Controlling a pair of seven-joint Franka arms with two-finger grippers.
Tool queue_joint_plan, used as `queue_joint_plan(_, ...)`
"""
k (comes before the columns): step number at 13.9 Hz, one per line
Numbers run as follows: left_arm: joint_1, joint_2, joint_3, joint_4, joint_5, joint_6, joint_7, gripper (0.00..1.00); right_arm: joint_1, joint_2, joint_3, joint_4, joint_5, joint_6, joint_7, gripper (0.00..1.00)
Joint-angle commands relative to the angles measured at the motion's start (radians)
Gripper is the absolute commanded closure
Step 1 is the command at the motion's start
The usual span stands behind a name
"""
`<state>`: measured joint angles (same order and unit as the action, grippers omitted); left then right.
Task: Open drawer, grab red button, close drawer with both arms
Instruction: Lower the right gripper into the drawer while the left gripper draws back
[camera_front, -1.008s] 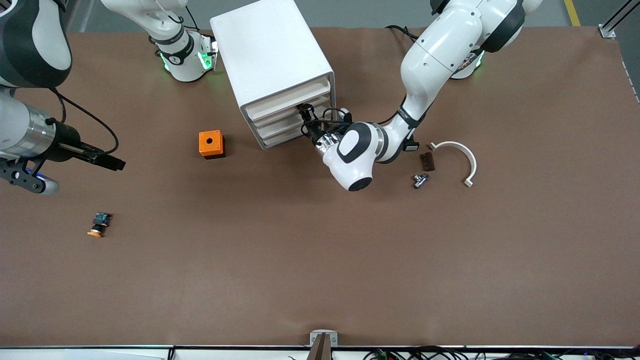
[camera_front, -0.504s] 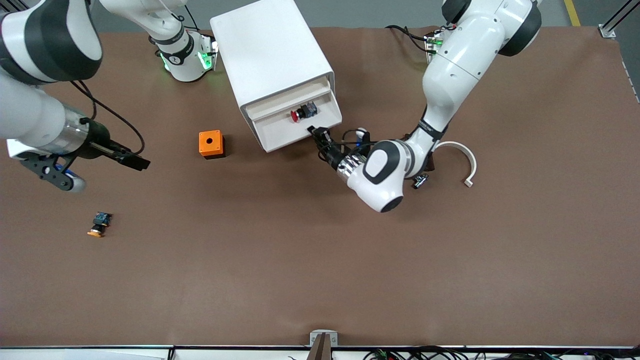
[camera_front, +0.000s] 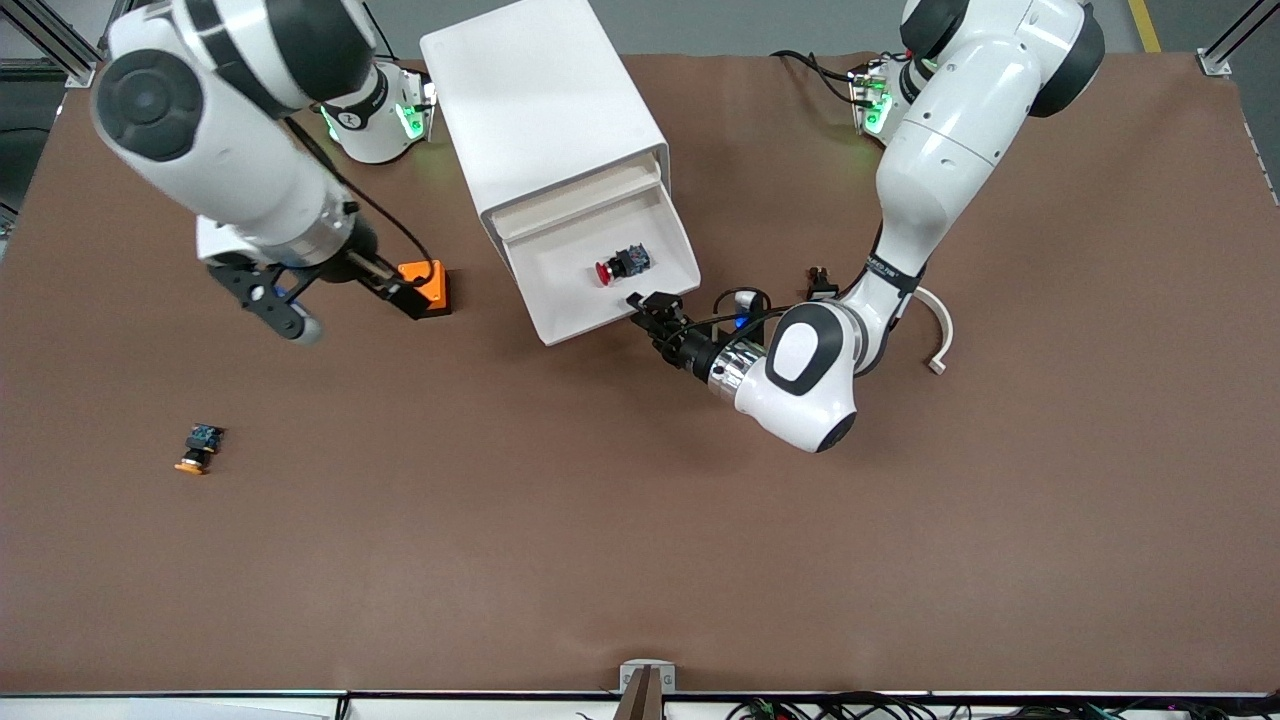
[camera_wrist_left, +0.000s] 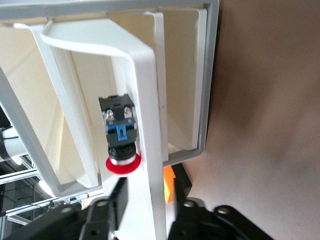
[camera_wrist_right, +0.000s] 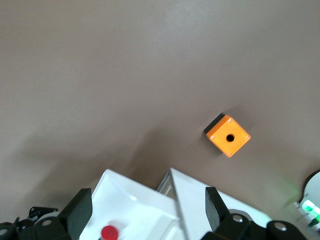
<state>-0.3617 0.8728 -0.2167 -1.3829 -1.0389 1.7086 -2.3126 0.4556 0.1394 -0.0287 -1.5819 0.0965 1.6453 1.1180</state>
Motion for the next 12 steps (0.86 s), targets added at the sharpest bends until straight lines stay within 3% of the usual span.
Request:
queue_joint_plan(1, 0.024, 0.006, -0.009, 0.027, -0.018, 0.006, 0.007, 0.01, 0.092, 0.005, -0.011, -0.010, -0.003, 0.042, 0.156, 0.00)
queue_joint_plan(4, 0.049, 0.002, -0.006, 0.065, 0.016, 0.000, 0.007, 0.01, 0.205, 0.008, -0.013, -0.081, -0.012, 0.163, 0.322, 0.00)
queue_joint_plan(7, 0.083, 0.002, 0.010, 0.082, 0.130, 0.000, 0.027, 0.01, 0.276, 0.041, -0.013, -0.119, -0.015, 0.249, 0.446, 0.00)
queue_joint_plan(12, 0.115, -0.020, 0.072, 0.084, 0.250, 0.000, 0.093, 0.01, 0.403, 0.163, -0.013, -0.119, -0.119, 0.361, 0.702, 0.00)
